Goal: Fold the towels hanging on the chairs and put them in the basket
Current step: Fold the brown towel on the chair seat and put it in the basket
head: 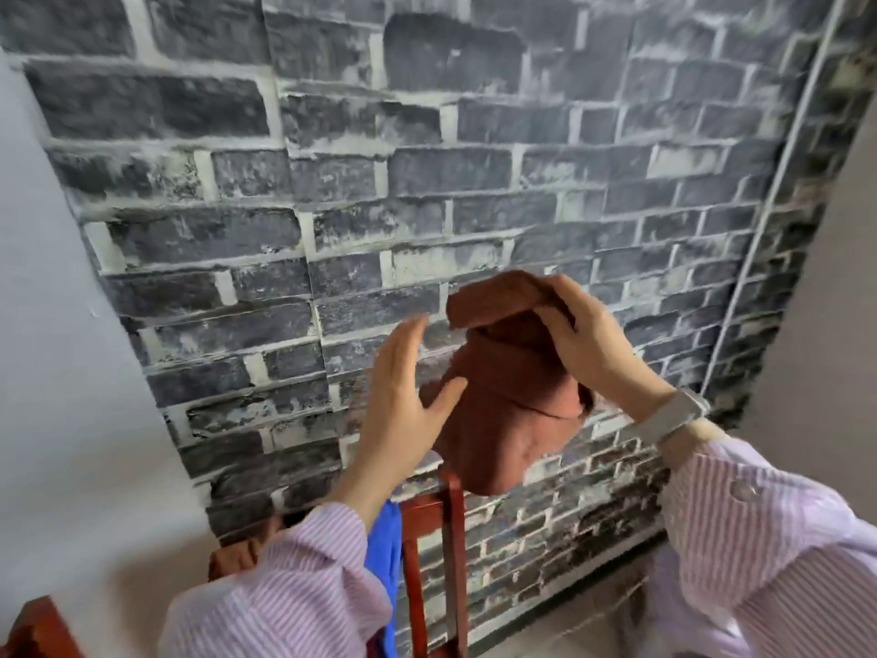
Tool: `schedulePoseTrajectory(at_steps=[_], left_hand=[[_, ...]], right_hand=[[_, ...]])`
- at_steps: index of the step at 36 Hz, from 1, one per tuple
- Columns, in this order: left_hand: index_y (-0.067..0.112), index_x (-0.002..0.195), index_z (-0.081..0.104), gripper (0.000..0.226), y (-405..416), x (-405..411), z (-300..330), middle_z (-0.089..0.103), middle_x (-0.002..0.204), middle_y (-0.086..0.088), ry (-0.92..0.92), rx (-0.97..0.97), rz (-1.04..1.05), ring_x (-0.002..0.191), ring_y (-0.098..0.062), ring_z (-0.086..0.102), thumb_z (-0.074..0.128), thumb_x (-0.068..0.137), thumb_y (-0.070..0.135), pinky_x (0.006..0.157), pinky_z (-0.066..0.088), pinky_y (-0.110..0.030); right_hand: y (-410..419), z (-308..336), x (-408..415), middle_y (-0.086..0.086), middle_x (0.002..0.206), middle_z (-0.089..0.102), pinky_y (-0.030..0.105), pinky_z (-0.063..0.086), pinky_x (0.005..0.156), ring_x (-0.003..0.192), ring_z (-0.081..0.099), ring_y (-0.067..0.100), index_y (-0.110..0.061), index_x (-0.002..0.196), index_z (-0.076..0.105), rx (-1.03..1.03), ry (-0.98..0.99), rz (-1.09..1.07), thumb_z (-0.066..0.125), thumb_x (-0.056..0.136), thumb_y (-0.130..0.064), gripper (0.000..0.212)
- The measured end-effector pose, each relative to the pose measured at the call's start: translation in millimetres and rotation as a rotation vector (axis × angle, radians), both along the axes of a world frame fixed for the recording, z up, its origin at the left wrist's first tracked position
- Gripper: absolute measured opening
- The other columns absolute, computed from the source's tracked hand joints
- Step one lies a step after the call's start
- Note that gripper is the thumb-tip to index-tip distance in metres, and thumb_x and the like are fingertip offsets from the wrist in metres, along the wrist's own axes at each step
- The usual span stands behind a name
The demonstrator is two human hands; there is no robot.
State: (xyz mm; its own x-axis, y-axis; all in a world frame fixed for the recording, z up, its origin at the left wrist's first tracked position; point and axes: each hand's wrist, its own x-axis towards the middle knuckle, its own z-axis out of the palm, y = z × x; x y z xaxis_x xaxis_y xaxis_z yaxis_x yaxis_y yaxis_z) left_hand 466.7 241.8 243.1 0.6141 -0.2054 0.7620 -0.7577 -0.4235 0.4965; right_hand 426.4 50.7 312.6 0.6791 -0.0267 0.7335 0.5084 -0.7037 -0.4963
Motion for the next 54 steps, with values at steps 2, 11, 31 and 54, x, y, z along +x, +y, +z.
schedulePoseTrajectory(at_steps=[2, 11, 31, 54], left_hand=[[0.020, 0.139, 0.032, 0.067, -17, -4, 18, 0.035, 0.141, -0.004, -0.063, 0.006, -0.105, 0.133, -0.010, 0.027, 0.056, 0.080, 0.041, 0.110, 0.022, -0.019], [0.007, 0.099, 0.071, 0.024, -86, -33, 20, 0.063, 0.087, 0.010, 0.153, 0.142, -0.339, 0.083, -0.004, 0.062, 0.062, 0.080, -0.004, 0.070, 0.038, 0.001], [-0.002, 0.082, 0.065, 0.035, -141, -15, -38, 0.065, 0.083, -0.025, 0.549, 0.068, 0.158, 0.082, -0.037, 0.060, 0.056, 0.089, 0.031, 0.063, 0.036, -0.033], [0.017, 0.101, 0.070, 0.019, -159, -96, -83, 0.058, 0.077, 0.007, 0.300, 0.297, -0.147, 0.074, -0.018, 0.058, 0.056, 0.089, 0.025, 0.059, 0.038, -0.025]], right_hand=[[-14, 7, -17, -0.014, 0.090, 0.058, -0.002, 0.033, 0.076, 0.084, 0.051, -0.013, -0.006, 0.112, 0.058, -0.083, 0.058, 0.035, 0.049, 0.087, -0.010, 0.026], [-87, -60, -90, -0.011, 0.089, 0.059, 0.021, 0.042, 0.070, 0.080, 0.058, 0.011, -0.016, 0.106, 0.056, -0.269, 0.516, -0.178, 0.059, 0.087, -0.031, 0.024], [-188, -152, -182, 0.006, 0.073, 0.052, 0.026, 0.025, 0.057, 0.074, 0.047, 0.020, -0.010, 0.076, 0.052, -0.002, 0.812, -0.636, 0.050, 0.091, -0.017, 0.017], [-124, -130, -150, 0.000, 0.086, 0.061, 0.017, 0.036, 0.060, 0.078, 0.054, 0.016, -0.014, 0.101, 0.062, -0.131, 0.641, -0.300, 0.057, 0.081, -0.013, 0.020]])
